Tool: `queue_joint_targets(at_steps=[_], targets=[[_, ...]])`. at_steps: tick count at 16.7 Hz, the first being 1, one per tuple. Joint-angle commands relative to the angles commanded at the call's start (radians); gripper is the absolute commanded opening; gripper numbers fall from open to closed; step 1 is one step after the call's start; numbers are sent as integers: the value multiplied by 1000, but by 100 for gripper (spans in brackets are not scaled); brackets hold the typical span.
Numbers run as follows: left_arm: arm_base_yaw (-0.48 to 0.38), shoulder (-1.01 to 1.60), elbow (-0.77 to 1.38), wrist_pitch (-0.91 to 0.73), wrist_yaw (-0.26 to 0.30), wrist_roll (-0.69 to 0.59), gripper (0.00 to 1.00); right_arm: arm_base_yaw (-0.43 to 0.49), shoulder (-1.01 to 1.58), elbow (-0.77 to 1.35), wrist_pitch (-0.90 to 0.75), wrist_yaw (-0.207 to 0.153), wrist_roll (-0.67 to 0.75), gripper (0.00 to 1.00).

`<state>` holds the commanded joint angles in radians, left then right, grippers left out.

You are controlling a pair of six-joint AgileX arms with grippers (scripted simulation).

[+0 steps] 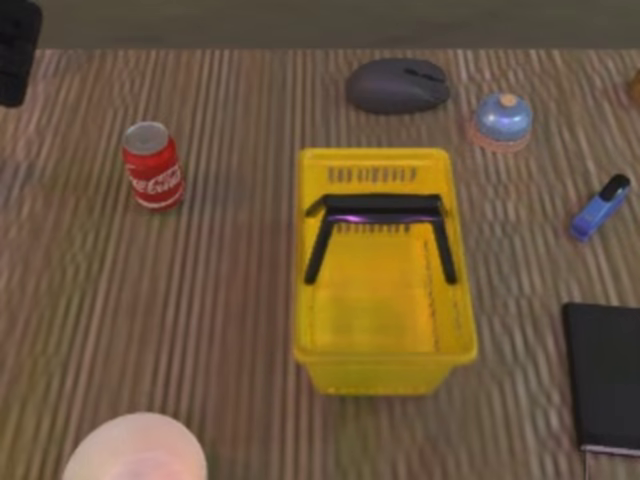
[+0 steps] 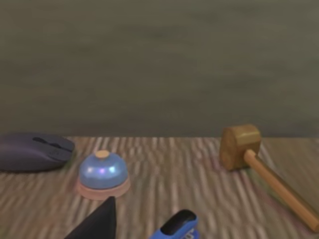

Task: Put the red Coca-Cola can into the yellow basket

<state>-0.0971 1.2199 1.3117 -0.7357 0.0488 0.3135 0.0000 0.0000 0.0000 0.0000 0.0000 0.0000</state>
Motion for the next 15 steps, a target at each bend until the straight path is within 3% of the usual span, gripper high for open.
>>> queue_joint_targets(at_steps=[9,15], targets=[[-53,906,990,-541,-4,202,100,0,0,0,0,0,0,100],[-75,1379,1435,-832,-24,301,100,0,0,0,0,0,0,100]])
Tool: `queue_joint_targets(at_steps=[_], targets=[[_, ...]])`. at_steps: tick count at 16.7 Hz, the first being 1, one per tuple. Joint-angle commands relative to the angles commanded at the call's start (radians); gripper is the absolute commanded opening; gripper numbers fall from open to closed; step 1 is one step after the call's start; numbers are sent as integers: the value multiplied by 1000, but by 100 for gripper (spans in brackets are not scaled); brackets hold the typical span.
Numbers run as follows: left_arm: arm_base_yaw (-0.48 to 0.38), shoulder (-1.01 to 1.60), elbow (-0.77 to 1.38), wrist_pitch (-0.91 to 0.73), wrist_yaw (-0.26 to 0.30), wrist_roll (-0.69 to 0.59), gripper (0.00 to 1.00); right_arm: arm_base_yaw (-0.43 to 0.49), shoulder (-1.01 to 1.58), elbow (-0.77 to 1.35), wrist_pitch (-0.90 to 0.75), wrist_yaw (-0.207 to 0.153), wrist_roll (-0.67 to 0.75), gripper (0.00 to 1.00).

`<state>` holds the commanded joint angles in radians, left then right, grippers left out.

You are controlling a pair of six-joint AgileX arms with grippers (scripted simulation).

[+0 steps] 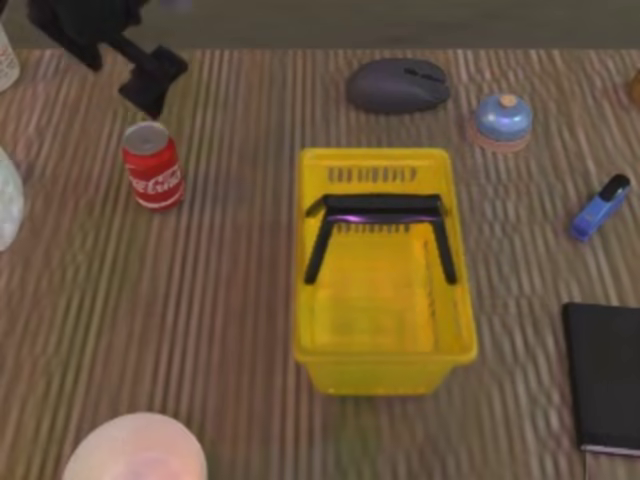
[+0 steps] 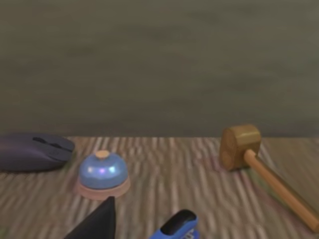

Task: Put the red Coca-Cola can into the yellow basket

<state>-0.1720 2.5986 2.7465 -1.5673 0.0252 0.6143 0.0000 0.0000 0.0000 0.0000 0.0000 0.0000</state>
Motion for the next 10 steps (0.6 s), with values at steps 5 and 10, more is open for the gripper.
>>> queue_joint_targets(at_steps=[5,10], targets=[[-6,181,152,-116,-14,35,100,0,0,0,0,0,0,100],[-6,187,156,-119,-15,36,100,0,0,0,0,0,0,100]])
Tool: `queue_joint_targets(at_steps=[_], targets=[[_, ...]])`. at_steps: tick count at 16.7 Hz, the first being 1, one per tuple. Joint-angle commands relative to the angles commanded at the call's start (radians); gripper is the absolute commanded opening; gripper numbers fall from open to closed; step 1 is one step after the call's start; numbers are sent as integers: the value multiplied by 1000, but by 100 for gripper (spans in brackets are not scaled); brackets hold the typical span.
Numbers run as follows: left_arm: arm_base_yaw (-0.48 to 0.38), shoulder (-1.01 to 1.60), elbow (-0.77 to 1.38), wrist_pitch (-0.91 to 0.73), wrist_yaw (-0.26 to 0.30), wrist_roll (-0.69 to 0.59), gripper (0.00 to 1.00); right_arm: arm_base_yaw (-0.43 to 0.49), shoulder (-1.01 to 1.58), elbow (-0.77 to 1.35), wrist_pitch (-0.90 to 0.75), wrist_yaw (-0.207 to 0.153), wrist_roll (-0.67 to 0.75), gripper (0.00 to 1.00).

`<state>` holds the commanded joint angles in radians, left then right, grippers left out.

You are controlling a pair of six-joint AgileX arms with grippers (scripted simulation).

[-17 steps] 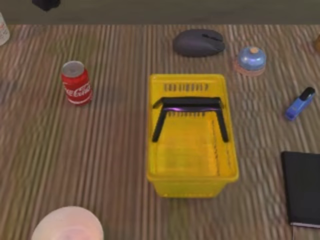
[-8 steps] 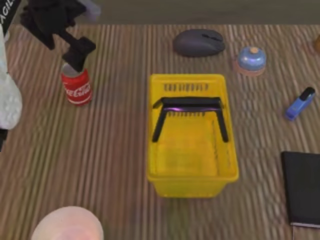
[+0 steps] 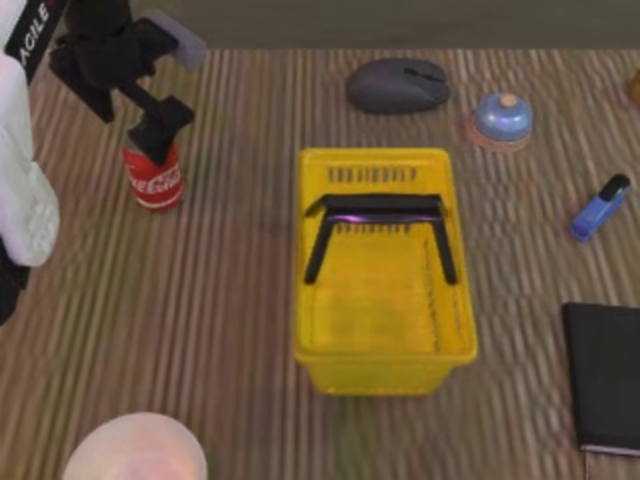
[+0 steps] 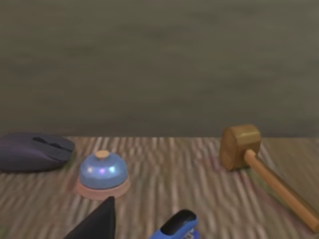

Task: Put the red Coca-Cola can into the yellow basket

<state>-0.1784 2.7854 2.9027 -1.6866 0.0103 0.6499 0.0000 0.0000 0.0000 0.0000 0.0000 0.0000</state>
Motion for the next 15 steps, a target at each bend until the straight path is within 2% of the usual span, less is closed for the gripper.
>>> queue_joint_targets(at_steps=[4,12,15], targets=[[3,32,38,-10,1,2,100,0,0,0,0,0,0,100],[1,277,404,-125,4,2,100,0,0,0,0,0,0,100],[0,321,465,-145,5,1,100,0,0,0,0,0,0,100]])
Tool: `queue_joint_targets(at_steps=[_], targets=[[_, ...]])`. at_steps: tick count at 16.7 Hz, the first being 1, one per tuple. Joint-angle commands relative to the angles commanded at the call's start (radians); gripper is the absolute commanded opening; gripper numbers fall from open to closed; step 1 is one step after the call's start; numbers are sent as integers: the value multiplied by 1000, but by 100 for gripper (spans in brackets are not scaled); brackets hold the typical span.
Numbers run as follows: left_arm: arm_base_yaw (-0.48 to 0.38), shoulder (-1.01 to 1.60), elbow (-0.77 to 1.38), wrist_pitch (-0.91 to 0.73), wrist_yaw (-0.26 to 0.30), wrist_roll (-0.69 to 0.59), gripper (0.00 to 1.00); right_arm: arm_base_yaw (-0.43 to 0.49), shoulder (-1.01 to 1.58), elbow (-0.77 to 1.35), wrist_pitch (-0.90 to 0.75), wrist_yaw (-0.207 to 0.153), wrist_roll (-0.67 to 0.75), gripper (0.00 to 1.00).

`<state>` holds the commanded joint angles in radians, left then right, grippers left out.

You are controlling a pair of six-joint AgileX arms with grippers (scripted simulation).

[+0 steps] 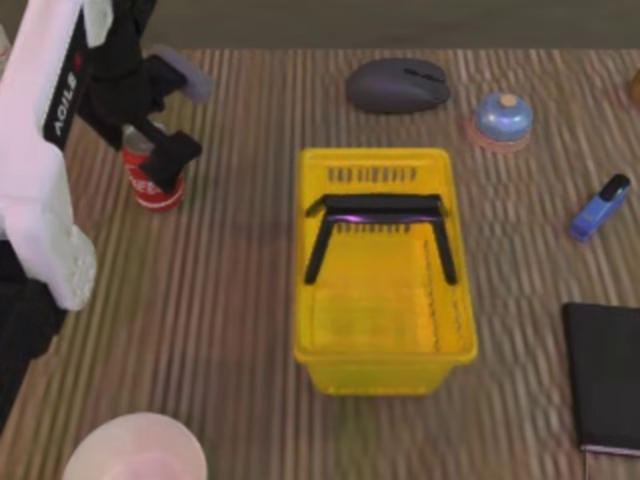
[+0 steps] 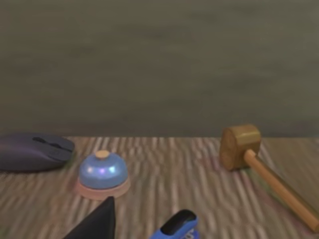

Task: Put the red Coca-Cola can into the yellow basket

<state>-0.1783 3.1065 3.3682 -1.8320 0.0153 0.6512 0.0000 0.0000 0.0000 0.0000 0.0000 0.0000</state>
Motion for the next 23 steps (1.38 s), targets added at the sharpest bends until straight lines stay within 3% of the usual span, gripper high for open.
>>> queue_joint_targets(at_steps=[4,17,23], targets=[[0,1,1,0,0,0,100,0,0,0,0,0,0,100],[0,1,1,0,0,0,2,0,0,0,0,0,0,100],[0,1,1,0,0,0,0,0,0,0,0,0,0,100]])
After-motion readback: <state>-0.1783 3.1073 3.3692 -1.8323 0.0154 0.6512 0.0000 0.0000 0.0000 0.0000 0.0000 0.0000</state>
